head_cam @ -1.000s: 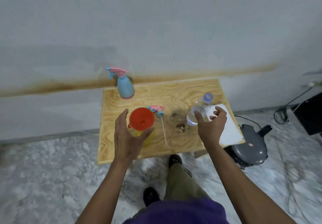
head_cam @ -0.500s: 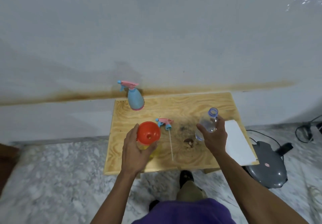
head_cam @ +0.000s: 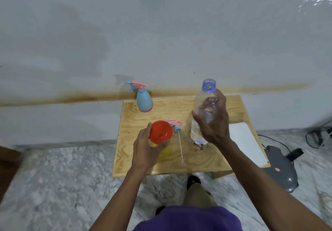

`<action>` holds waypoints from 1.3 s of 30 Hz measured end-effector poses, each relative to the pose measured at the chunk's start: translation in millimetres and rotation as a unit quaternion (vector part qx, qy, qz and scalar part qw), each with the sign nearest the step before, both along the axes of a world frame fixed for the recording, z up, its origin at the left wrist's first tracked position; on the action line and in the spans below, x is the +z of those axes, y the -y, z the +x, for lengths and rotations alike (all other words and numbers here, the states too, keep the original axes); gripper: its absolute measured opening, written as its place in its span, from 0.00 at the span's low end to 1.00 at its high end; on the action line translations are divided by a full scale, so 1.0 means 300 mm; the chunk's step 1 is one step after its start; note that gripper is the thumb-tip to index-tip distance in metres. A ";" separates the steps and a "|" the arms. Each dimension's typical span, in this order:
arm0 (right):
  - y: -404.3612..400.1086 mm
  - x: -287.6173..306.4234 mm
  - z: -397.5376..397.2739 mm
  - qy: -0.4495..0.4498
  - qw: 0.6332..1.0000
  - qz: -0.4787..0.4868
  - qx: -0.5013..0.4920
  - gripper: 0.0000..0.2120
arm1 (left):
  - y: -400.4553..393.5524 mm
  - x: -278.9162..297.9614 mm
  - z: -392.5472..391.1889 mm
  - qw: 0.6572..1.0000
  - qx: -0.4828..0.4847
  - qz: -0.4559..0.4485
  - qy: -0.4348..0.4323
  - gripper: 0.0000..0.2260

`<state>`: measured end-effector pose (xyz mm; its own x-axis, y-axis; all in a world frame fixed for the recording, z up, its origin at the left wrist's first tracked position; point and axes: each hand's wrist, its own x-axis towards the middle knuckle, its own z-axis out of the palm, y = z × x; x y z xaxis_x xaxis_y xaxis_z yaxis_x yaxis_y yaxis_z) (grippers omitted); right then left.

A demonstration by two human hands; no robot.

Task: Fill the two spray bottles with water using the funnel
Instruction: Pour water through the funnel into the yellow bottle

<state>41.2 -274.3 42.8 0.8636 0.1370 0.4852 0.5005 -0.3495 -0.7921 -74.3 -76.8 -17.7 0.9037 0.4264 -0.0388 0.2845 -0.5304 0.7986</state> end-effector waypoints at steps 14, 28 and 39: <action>0.069 -0.008 0.026 0.018 0.915 -0.342 0.213 0.40 | -0.040 0.019 0.020 0.996 -0.072 0.047 -0.011 0.42; 0.080 -0.011 0.067 0.025 0.821 -0.513 0.249 0.39 | -0.038 0.037 0.016 0.996 -0.077 0.025 -0.025 0.43; 0.059 0.017 0.066 0.005 0.793 -0.561 0.238 0.39 | -0.030 0.049 0.012 0.997 -0.074 0.015 -0.025 0.42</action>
